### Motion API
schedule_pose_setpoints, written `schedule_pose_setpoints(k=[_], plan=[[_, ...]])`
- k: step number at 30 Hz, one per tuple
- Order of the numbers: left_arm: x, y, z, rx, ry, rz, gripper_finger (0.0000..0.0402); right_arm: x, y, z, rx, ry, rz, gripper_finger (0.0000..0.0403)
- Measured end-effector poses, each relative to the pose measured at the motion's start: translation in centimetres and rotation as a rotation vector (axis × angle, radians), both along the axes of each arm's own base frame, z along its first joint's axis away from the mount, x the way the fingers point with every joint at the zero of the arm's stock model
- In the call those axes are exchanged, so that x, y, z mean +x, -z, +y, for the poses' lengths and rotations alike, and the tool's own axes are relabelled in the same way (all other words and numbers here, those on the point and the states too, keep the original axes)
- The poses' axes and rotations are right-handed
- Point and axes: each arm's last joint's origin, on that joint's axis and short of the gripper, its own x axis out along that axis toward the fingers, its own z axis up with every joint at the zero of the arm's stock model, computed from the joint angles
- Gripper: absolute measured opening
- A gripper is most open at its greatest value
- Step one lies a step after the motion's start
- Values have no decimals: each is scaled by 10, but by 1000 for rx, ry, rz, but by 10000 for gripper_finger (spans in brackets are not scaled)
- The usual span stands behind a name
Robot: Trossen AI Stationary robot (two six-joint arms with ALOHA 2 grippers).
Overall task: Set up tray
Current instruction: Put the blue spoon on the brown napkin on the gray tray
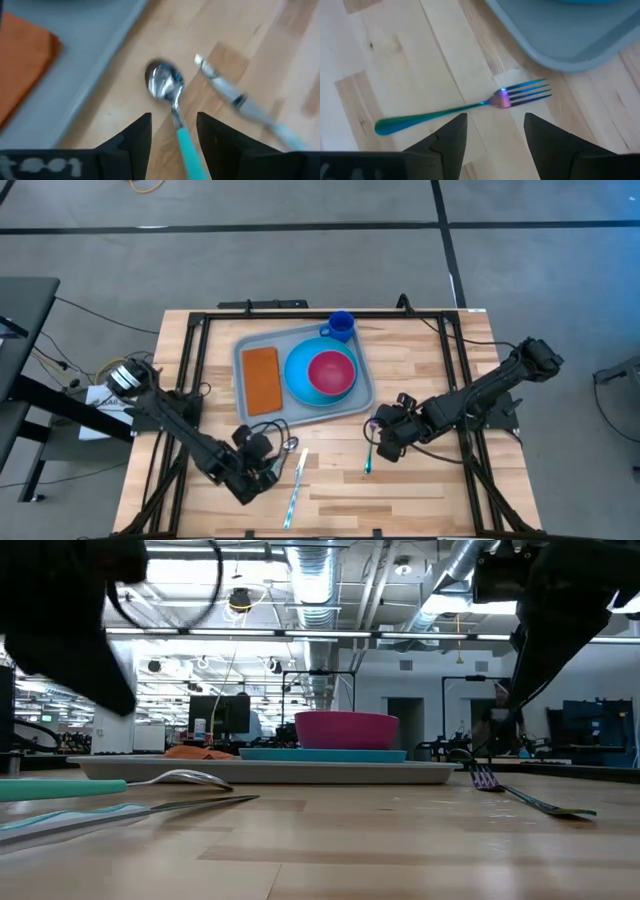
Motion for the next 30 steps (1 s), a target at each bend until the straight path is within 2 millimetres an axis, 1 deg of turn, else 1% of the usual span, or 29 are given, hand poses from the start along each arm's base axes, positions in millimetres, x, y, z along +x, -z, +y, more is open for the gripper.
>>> schedule_pose_setpoints(k=[3,8,12,16,23,30], plan=[[11,14,0,48,48,29,147,-1,0,0,-3,0,5,186],[24,28,7,53,27,42,147,0,0,0,-1,-1,3,178],[28,27,6,20,56,35,147,-1,0,0,-2,-2,5,172],[29,25,3,37,86,37,147,0,0,0,-2,-1,3,170],[29,26,6,60,84,44,147,0,0,0,-1,-2,4,170],[30,39,7,45,88,83,147,0,0,0,-1,-2,2,167]])
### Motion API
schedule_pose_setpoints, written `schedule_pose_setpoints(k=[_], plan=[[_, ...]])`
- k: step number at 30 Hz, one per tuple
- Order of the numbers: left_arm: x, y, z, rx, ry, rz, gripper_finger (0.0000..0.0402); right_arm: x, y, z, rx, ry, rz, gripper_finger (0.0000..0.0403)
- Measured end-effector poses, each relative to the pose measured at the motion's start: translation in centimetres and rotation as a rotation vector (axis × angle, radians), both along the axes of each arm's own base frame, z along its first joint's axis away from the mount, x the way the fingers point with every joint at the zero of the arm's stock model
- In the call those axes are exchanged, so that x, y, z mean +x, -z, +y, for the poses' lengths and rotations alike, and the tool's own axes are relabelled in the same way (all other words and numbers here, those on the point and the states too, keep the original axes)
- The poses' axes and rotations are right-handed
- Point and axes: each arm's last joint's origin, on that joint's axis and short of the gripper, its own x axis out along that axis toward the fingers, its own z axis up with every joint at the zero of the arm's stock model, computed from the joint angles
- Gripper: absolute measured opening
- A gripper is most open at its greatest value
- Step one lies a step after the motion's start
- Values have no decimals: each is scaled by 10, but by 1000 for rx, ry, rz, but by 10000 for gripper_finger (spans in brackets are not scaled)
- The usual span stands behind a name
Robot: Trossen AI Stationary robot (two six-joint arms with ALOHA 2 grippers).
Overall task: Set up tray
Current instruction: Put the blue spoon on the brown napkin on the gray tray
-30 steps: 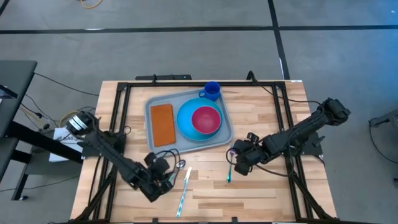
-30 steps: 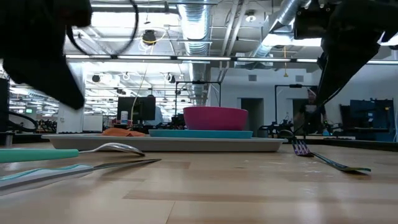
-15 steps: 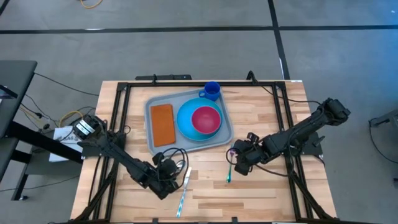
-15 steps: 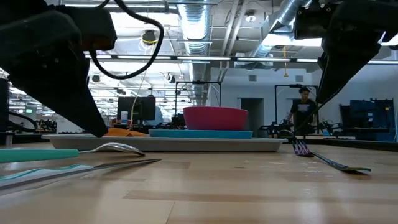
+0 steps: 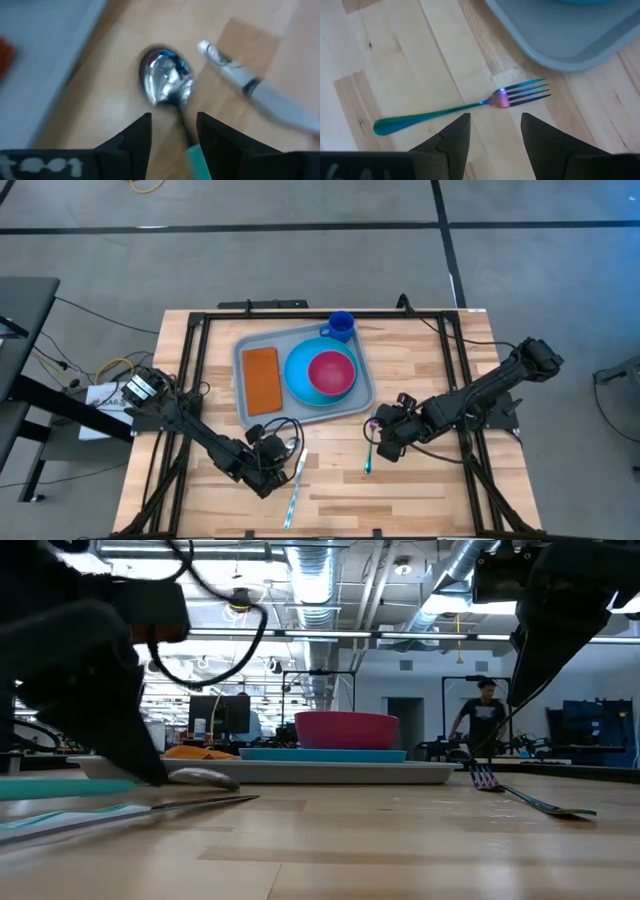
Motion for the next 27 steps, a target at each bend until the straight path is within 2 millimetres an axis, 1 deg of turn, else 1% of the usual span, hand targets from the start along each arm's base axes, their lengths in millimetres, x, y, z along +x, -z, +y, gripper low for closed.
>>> schedule_pose_setpoints(k=[8,12,15,19,20,24,27], plan=[[6,17,0,33,-17,29,146,1,-1,0,-15,4,-14,166],[6,21,1,61,-23,33,127,1,-1,-1,-16,5,-13,164],[8,19,-1,74,-4,31,93,1,0,-1,-17,6,-13,164],[11,16,-3,84,20,30,26,1,-1,-1,-16,6,-16,164],[12,15,-4,86,24,33,15,1,-1,-1,-16,6,-17,164],[20,5,-10,79,44,45,15,2,-1,0,-9,7,-27,164],[29,-12,-17,96,64,55,5,3,-1,1,-4,7,-38,163]])
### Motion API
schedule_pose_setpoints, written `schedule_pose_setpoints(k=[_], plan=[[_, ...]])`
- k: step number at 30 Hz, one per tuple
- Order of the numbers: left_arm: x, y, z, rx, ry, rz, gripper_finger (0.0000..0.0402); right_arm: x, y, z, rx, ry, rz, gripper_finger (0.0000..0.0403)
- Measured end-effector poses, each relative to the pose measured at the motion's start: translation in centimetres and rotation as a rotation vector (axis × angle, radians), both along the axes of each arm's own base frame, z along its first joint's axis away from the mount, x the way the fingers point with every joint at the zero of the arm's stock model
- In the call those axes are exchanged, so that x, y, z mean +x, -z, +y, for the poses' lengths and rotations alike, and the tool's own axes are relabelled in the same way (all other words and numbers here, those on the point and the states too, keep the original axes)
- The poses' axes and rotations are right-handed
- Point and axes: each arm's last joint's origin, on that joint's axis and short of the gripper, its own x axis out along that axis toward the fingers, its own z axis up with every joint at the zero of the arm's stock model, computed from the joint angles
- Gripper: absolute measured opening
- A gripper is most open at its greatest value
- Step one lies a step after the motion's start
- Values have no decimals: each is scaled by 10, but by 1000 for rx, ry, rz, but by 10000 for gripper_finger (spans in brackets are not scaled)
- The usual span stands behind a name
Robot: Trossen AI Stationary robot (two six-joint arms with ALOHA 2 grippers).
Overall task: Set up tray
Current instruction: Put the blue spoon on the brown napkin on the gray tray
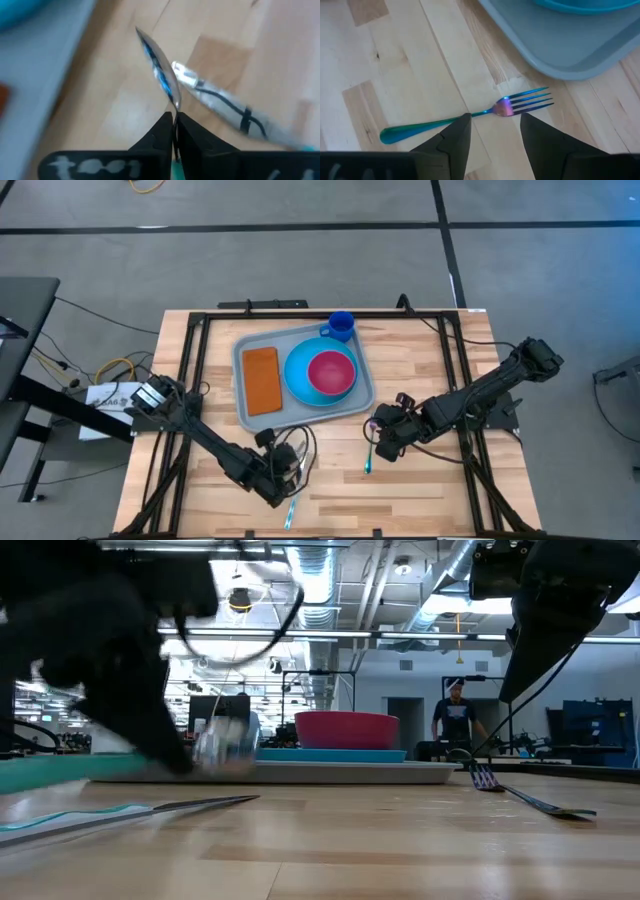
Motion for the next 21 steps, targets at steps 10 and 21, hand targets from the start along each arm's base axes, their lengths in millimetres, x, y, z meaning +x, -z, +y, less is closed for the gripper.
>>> schedule_pose_setpoints(k=[10,21], plan=[[-14,-78,16,324,-288,176,0,0,0,0,0,-1,2,160],[18,-69,126,277,-626,355,0,2,-1,1,14,0,-25,157]])
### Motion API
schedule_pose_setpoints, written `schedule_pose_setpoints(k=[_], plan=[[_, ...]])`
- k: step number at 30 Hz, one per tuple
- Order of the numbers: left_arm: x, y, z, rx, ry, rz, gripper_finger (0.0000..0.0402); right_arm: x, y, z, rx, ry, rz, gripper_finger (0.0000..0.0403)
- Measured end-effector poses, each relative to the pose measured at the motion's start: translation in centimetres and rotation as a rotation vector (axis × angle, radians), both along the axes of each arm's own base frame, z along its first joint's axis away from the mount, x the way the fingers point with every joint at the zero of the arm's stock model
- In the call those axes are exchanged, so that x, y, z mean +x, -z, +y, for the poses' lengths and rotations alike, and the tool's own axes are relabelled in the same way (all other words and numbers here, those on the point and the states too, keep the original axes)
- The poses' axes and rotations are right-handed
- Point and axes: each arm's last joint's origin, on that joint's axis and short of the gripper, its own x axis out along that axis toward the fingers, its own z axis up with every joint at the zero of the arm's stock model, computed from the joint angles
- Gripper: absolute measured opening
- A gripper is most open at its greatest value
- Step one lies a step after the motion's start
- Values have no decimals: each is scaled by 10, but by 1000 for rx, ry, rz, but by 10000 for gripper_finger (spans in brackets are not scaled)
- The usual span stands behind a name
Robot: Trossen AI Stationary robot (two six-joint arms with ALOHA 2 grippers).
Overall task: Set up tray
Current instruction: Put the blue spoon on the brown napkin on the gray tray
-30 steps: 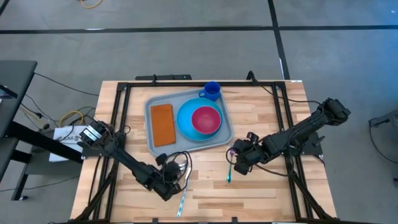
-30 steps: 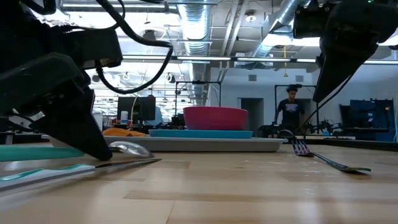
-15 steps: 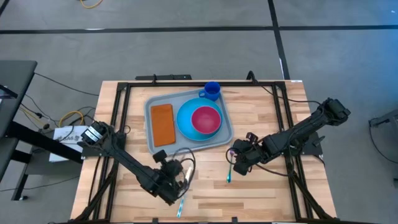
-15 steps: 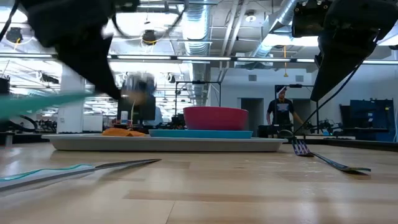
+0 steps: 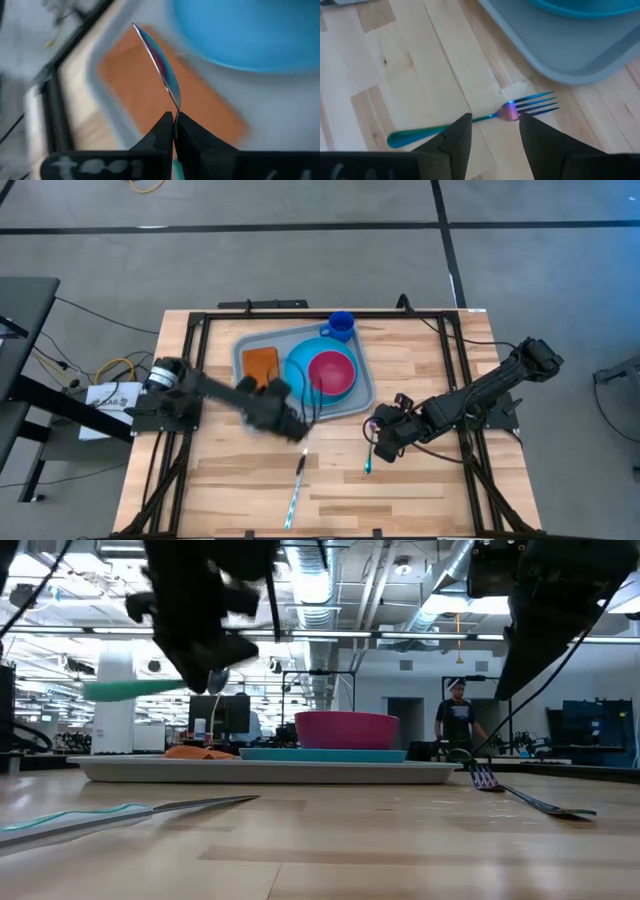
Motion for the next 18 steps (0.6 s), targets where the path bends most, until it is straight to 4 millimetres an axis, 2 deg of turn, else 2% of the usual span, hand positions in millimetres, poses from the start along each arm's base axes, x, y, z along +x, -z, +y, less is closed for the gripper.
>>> schedule_pose_setpoints(k=[4,7,13,18], plan=[[1,5,45,18,-157,6,0,0,0,2,2,-7,-4,157],[1,11,68,-14,-274,-24,0,0,0,2,3,-9,-5,158],[-7,30,99,-32,-426,-68,0,0,0,2,3,-9,-5,156],[-22,48,114,-6,-494,-40,2,0,0,2,2,-9,-5,155]])
